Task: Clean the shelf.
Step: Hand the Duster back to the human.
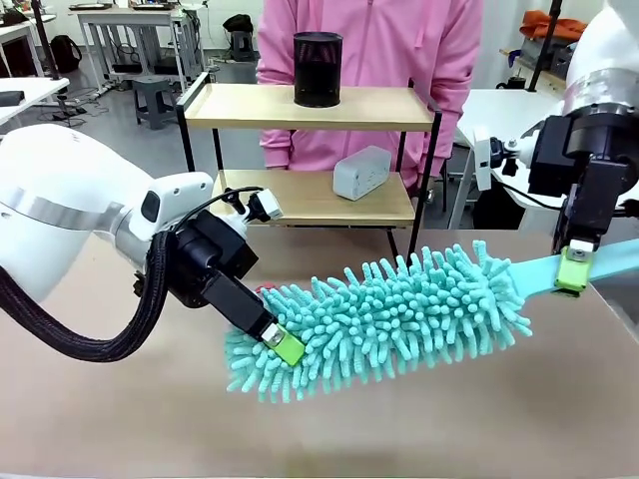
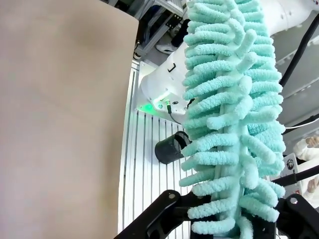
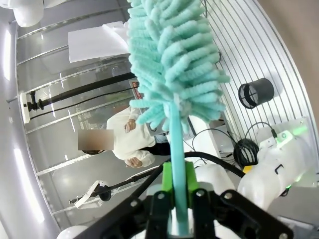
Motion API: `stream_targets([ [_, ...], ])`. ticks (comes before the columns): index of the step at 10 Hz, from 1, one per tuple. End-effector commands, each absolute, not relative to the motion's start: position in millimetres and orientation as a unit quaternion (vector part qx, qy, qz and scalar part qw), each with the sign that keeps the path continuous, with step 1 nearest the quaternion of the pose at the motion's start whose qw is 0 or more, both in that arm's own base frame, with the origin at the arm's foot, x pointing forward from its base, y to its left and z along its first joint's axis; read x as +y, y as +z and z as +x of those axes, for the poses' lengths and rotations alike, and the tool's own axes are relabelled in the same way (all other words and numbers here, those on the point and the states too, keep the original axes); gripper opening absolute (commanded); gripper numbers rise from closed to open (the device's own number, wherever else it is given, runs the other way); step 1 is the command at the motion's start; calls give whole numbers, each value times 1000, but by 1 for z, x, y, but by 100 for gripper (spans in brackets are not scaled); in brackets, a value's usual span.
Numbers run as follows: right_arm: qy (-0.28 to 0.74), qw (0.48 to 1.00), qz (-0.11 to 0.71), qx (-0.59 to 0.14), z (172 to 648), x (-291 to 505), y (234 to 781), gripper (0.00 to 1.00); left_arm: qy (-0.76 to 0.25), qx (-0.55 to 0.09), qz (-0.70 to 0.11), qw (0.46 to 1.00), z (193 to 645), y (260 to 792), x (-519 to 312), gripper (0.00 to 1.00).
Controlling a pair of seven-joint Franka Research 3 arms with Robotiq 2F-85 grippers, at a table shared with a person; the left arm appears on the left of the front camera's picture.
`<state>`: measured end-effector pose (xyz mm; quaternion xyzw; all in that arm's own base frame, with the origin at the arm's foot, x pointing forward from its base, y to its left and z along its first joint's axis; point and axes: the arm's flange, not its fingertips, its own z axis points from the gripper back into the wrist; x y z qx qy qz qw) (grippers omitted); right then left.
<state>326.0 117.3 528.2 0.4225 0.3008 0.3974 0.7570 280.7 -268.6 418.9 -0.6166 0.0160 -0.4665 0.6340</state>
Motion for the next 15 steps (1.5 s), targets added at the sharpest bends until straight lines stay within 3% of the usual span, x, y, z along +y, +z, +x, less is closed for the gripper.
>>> stream_targets([
  [1,396,748,436,306,329,112,539,13,-484,8,-618,620,281,420,-267,0],
  [3,395,749,434,307,330,113,539,13,-481,3,-621,619,283,421,-266,0],
  [4,388,751,433,312,331,114,537,37,-481,0,-620,620,283,422,-266,0],
  [5,389,753,428,316,331,113,535,73,-482,-4,-621,618,283,424,-263,0],
  [6,387,752,431,314,331,112,536,97,-483,-5,-622,616,283,426,-261,0],
  [9,357,760,488,239,329,85,544,100,-484,-11,-623,614,283,428,-245,0],
  [11,271,749,605,21,332,39,549,100,-513,42,-653,556,275,439,-210,0],
  [12,199,720,660,-76,330,11,549,100,-519,22,-624,584,273,446,-193,0],
  [13,126,675,716,-127,328,-13,548,100,-522,3,-602,604,272,450,-181,0],
  [15,-49,652,716,-246,319,-49,537,100,-516,-32,-598,613,268,458,-153,0],
])
